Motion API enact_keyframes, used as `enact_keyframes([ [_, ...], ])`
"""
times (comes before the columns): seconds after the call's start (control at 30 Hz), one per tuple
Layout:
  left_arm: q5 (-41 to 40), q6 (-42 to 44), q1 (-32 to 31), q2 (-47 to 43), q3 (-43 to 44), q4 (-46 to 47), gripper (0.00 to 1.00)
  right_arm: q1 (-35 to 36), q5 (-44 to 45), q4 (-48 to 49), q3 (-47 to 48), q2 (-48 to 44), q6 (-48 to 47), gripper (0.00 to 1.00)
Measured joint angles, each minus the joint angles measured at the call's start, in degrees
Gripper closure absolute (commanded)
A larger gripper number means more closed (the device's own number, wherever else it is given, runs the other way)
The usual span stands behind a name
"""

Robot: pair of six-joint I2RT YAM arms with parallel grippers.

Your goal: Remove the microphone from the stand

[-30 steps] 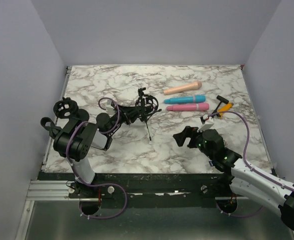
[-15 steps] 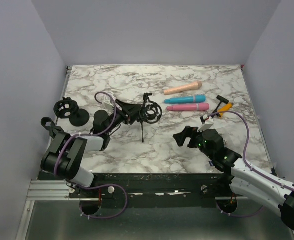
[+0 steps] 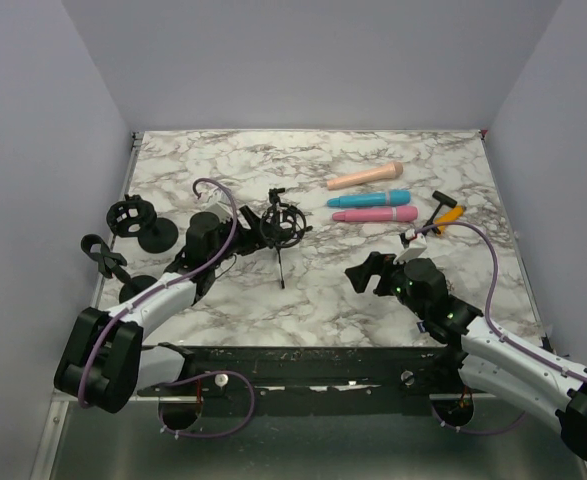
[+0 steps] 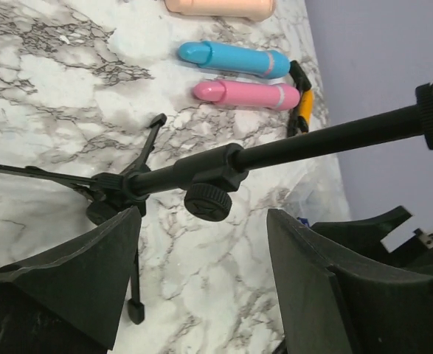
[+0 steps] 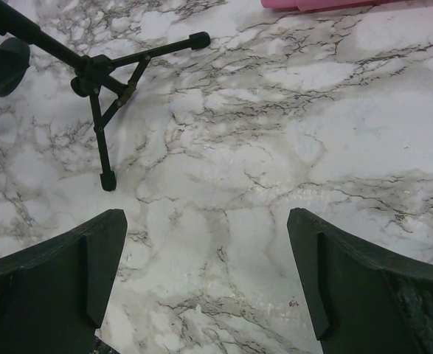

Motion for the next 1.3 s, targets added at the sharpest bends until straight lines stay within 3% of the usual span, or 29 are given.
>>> enact_keyframes([
  [0.17, -0.4, 7.5, -0.1, 0.2, 0.0, -0.9, 0.47, 0.0, 0.0, 0.0, 0.0, 0.0, 0.0, 0.00],
  [0.47, -0.4, 13.3, -0.1, 1.8, 0.2, 2.9, 0.51, 0.0, -0.6, 0.1, 0.0, 0.7, 0.0, 0.00],
  [0.63, -0.3, 14.2, -0.1, 3.0, 1.8, 3.0, 0.70, 0.0, -0.6, 0.4, 0.0, 0.7, 0.0, 0.00],
  [0.77, 0.4, 14.3, -0.1, 3.6, 2.6, 3.4, 1.00, 0.0, -0.7, 0.4, 0.0, 0.7, 0.0, 0.00],
  [0.83, 1.0, 13.5, -0.1, 3.8, 2.6, 3.7, 1.00, 0.0, -0.7, 0.4, 0.0, 0.7, 0.0, 0.00],
  [1.07, 7.3, 2.1, 1.6, 7.0, 1.8, 9.2, 1.00, 0.0, -0.7, 0.4, 0.0, 0.7, 0.0, 0.00],
  [1.3, 10.9, -22.9, 2.3, 13.9, -3.4, 29.8, 1.00, 0.0, -0.9, 0.4, 0.0, 0.8, 0.0, 0.00],
])
